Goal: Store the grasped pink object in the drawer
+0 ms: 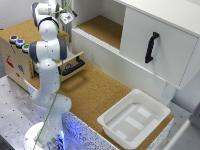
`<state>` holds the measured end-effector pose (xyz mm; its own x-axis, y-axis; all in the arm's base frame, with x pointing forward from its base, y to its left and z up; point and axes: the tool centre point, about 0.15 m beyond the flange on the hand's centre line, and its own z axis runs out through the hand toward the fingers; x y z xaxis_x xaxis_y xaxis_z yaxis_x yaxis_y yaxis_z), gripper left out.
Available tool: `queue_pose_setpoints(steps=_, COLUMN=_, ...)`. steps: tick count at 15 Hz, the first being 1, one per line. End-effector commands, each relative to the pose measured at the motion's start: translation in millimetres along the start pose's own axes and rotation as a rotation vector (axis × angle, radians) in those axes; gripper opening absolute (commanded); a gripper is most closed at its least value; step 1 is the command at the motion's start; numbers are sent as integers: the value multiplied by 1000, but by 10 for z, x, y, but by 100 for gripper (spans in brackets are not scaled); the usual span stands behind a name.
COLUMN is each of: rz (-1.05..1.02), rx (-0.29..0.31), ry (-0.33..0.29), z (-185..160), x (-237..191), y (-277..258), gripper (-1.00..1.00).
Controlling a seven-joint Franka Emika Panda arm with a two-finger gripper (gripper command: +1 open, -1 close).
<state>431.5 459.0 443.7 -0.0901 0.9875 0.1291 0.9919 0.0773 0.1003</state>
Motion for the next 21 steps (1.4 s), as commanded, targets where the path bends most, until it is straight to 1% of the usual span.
queue_pose_setpoints(steps=1, rz=16, rx=87, ry=-178, z=39, x=247, y=226, gripper=-100)
queue_pose_setpoints(steps=4, rz=12, rx=77, ry=-168, z=9, x=247, y=184, gripper=-100)
queue_pose_setpoints(steps=8, rz=9, rx=72, ry=-171, z=-25, x=218, y=135, gripper=-100)
queue_pose_setpoints(steps=12, rz=35, rx=55, ry=-150, z=-105, x=116, y=29, gripper=-100)
queue_pose_setpoints(steps=15, rz=74, rx=36, ry=-125, z=-230, x=-79, y=-111, gripper=-100)
queue_pose_setpoints(steps=21, rz=154, rx=14, ry=-108, z=-395, x=-610, y=-363, gripper=-100)
